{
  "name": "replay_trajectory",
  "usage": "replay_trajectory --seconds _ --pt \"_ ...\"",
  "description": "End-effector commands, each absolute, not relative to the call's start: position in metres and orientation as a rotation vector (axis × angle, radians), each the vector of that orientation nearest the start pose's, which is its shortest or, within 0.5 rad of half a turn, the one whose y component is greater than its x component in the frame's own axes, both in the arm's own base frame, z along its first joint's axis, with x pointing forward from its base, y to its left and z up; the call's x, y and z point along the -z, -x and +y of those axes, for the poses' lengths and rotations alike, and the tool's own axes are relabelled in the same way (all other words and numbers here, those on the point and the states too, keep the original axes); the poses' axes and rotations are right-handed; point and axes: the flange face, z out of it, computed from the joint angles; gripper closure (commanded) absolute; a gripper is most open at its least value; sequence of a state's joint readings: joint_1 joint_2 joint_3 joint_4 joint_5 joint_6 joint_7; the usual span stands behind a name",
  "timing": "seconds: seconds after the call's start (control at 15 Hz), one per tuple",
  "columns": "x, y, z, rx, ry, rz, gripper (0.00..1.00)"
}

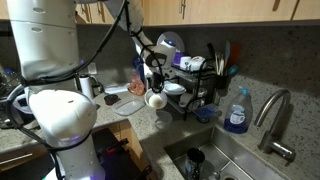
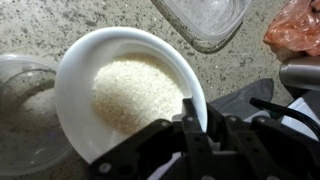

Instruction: Pour the contents of the white bowl into the clear bowl

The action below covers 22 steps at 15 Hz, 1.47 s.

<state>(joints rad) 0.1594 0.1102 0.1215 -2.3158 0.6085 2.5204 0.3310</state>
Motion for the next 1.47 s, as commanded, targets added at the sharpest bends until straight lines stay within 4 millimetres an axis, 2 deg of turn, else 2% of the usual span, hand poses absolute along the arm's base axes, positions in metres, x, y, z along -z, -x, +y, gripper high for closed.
replay_trajectory --seconds 0.0,0.6,0.67,0.73,1.13,1.2,1.4 --pt "-0.311 -0.492 0.124 -0.011 2.583 0.740 0.97" --pt "-0.307 -0.473 0.095 0.009 2.432 0.784 0.97" --pt "-0.294 -0.484 0.100 -0.038 2.464 0.782 0.97" --pt "-0.292 -0.484 0.099 -0.038 2.464 0.781 0.89" --pt "-0.287 -0.483 0.101 -0.053 2.471 0.779 0.89" --pt "-0.287 -0.484 0.103 -0.056 2.466 0.776 0.97" --pt "-0.295 -0.485 0.100 -0.046 2.422 0.783 0.97"
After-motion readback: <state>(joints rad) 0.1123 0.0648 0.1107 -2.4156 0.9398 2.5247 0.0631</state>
